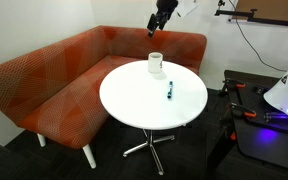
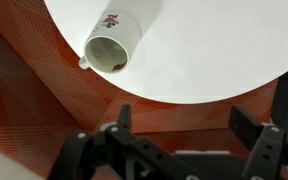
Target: Move the mug across the table then put the marker in it
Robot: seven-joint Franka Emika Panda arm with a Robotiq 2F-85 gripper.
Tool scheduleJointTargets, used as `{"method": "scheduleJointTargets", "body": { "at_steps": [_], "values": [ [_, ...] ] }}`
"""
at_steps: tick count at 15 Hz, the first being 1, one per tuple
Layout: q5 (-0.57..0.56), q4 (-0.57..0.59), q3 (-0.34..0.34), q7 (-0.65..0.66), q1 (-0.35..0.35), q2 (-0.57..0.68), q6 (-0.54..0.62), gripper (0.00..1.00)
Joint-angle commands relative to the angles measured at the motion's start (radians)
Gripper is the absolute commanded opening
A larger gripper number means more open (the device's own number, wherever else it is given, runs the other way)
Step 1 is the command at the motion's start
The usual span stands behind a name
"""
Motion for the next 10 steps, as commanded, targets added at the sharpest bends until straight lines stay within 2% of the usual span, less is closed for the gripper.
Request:
{"method": "scheduleJointTargets", "body": {
  "at_steps": [1, 3, 5, 10],
  "values": [
    [0.098, -0.031, 0.012, -0.228, -0.002, -0.017, 0.025, 1.0],
    [0.144, -0.036, 0.017, -0.313, 0.0, -0.02, 0.014, 1.0],
    [0.169, -0.045, 0.022, -0.312, 0.003, -0.026, -0.001, 1.0],
    [0.202, -0.072, 0.04, -0.073, 0.015, -0.017, -0.022, 1.0]
  ]
}}
